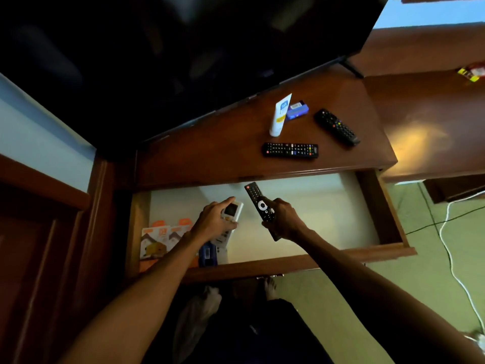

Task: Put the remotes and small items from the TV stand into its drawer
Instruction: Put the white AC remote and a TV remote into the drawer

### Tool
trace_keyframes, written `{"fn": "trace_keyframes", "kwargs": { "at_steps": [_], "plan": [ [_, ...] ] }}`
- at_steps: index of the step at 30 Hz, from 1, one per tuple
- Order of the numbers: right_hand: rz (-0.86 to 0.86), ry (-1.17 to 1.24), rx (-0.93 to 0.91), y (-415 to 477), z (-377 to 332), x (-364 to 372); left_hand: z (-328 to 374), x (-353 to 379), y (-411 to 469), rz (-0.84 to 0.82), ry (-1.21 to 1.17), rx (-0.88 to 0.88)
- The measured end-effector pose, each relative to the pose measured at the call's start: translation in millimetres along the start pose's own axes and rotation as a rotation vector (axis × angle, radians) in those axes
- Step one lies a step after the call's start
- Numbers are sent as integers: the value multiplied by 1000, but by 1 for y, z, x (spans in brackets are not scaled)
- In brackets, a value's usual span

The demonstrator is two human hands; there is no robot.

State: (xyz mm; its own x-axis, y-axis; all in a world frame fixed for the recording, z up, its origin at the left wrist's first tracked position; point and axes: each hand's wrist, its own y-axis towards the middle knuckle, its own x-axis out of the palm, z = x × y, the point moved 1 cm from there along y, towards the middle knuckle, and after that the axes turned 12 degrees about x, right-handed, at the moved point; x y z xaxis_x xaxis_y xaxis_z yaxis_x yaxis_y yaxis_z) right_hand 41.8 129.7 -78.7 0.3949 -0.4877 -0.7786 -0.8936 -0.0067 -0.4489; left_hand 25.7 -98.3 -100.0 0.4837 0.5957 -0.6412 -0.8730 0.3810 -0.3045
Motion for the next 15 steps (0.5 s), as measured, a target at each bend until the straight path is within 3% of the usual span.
{"fn": "trace_keyframes", "kwargs": {
  "at_steps": [4,15],
  "plan": [
    [-36,-9,-41,4,17,27,-6,29,11,55,-19,-95],
    [-133,-48,116,36,56,64,-13,73,44,45,38,-197]
  ]
}}
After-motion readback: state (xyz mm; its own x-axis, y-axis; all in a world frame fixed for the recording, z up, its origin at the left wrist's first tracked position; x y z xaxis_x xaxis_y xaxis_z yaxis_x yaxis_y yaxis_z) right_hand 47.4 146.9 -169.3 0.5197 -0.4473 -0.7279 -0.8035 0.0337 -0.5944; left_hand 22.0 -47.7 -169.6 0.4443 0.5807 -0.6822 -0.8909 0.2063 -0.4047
